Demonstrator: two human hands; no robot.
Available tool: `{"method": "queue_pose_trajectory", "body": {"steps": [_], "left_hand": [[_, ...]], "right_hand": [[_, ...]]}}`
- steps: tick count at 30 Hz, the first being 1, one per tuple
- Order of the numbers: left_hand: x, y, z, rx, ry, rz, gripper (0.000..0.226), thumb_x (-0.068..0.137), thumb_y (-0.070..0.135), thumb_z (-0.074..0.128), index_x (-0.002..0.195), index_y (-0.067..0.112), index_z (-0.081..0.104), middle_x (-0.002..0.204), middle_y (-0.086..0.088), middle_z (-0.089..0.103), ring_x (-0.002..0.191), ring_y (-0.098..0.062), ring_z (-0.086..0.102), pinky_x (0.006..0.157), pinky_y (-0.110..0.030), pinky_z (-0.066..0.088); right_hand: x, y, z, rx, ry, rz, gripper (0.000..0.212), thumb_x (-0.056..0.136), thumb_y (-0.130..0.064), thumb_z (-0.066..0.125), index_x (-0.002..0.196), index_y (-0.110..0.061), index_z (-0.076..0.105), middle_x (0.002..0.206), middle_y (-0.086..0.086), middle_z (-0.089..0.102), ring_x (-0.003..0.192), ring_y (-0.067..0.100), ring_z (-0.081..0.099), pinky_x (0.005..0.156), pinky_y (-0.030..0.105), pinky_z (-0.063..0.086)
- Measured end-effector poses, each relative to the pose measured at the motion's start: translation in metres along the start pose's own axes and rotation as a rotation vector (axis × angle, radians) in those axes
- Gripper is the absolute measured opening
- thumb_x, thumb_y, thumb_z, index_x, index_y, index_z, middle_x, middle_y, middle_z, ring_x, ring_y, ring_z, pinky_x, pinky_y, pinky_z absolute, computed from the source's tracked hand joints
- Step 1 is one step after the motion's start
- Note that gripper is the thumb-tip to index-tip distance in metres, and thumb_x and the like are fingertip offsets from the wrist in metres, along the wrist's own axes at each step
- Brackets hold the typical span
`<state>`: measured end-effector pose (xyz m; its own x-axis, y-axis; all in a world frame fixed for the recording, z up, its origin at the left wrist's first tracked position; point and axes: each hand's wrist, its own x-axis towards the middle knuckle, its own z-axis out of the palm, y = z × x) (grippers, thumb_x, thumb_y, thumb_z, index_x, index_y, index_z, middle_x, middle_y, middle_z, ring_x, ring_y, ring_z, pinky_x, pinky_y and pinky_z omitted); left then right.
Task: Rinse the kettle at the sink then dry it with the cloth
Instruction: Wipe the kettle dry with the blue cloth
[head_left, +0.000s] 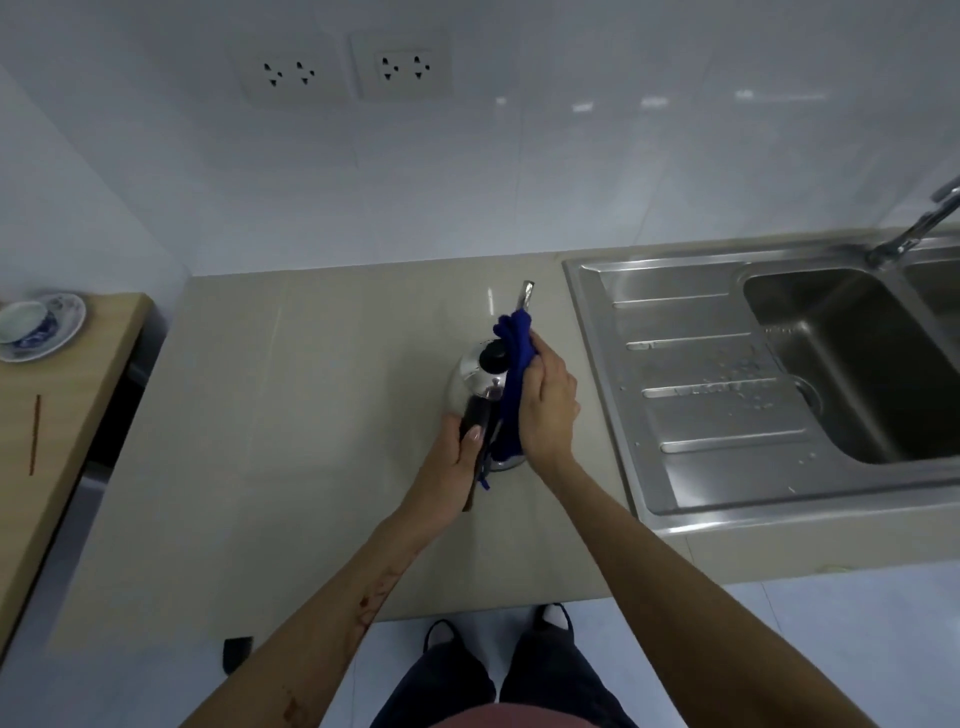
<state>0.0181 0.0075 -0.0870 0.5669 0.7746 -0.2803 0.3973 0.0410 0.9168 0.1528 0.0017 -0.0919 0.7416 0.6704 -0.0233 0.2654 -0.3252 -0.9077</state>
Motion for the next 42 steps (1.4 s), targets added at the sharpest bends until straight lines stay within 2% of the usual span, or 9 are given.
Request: {"method": "queue_pose_trajectory", "body": {"steps": [4,8,12,15,18,24,29,37,42], "left_hand": [[0.005,-0.001,-0.005,0.021,-0.059,-0.071,0.025,0.103,0.041,0.031,0.106,0.02,0.043,0.101,-0.004,0.062,0.087,-0.016,0.062,0.07,-0.018,0.048],[0.012,-0.002,-0.019,0.078,-0.257,-0.172,0.029,0.095,0.05,0.044,0.1,0.024,0.057,0.108,-0.007,0.07,0.101,-0.023,0.068,0.097,-0.043,0.051],[0.049,0.022,-0.044,0.462,0.098,0.119,0.021,0.094,0.034,0.056,0.095,0.013,0.057,0.1,-0.005,0.055,0.093,-0.022,0.056,0.09,-0.038,0.049],[0.065,0.04,-0.044,0.404,-0.037,0.202,0.044,0.095,0.027,0.058,0.136,0.02,0.044,0.13,-0.002,0.042,0.117,-0.01,0.043,0.099,-0.018,0.034],[0.07,0.04,-0.04,0.441,-0.093,0.219,0.047,0.095,0.028,0.058,0.139,0.025,0.043,0.128,-0.003,0.045,0.116,-0.013,0.047,0.097,-0.018,0.035],[0.072,0.041,-0.045,0.404,-0.078,0.162,0.043,0.09,0.033,0.065,0.13,0.03,0.049,0.133,0.007,0.044,0.123,-0.014,0.047,0.106,-0.03,0.037],[0.064,0.04,-0.03,0.41,0.035,0.167,0.042,0.09,0.029,0.066,0.128,0.024,0.049,0.125,0.001,0.047,0.108,-0.011,0.051,0.088,-0.017,0.039],[0.062,0.04,-0.03,0.41,0.031,0.17,0.036,0.088,0.038,0.066,0.119,0.034,0.046,0.13,0.003,0.044,0.116,-0.014,0.051,0.098,-0.029,0.043],[0.066,0.04,-0.034,0.382,0.006,0.17,0.035,0.085,0.04,0.069,0.112,0.035,0.048,0.13,0.004,0.047,0.119,-0.014,0.052,0.104,-0.039,0.045]], "right_hand": [[-0.021,0.0,-0.003,-0.027,-0.057,-0.177,0.055,0.088,-0.03,0.032,0.141,-0.026,0.048,0.143,-0.002,0.052,0.128,0.023,0.045,0.106,0.041,0.038],[-0.003,-0.005,-0.005,-0.038,-0.085,-0.216,0.053,0.085,-0.033,0.03,0.134,-0.03,0.051,0.135,-0.007,0.056,0.12,0.019,0.049,0.097,0.048,0.042],[-0.015,0.02,-0.017,0.018,-0.11,-0.202,0.05,0.089,-0.023,0.036,0.137,-0.024,0.048,0.133,-0.001,0.055,0.118,0.024,0.05,0.102,0.048,0.042],[-0.023,0.026,-0.023,0.084,-0.102,-0.173,0.049,0.091,-0.014,0.042,0.14,-0.016,0.046,0.138,0.004,0.049,0.122,0.021,0.043,0.109,0.031,0.036],[-0.038,0.039,-0.018,0.062,-0.074,-0.24,0.048,0.093,-0.016,0.047,0.14,-0.016,0.044,0.144,0.008,0.041,0.127,0.018,0.037,0.106,0.011,0.028],[-0.046,0.078,-0.015,0.086,-0.043,-0.076,0.044,0.084,-0.01,0.055,0.127,-0.011,0.046,0.126,0.005,0.044,0.116,0.024,0.044,0.102,0.048,0.042],[-0.029,0.033,-0.01,0.101,0.075,-0.264,0.039,0.09,-0.016,0.048,0.126,-0.004,0.054,0.129,0.017,0.052,0.12,0.026,0.045,0.104,0.032,0.038],[-0.057,0.109,-0.03,-0.06,-0.161,-0.142,0.042,0.085,-0.021,0.053,0.126,-0.016,0.047,0.13,0.005,0.044,0.118,0.025,0.047,0.103,0.048,0.046],[-0.049,0.098,-0.018,-0.139,0.029,-0.451,0.043,0.084,-0.002,0.059,0.123,-0.014,0.046,0.132,0.008,0.041,0.12,0.028,0.044,0.108,0.025,0.036]]}}
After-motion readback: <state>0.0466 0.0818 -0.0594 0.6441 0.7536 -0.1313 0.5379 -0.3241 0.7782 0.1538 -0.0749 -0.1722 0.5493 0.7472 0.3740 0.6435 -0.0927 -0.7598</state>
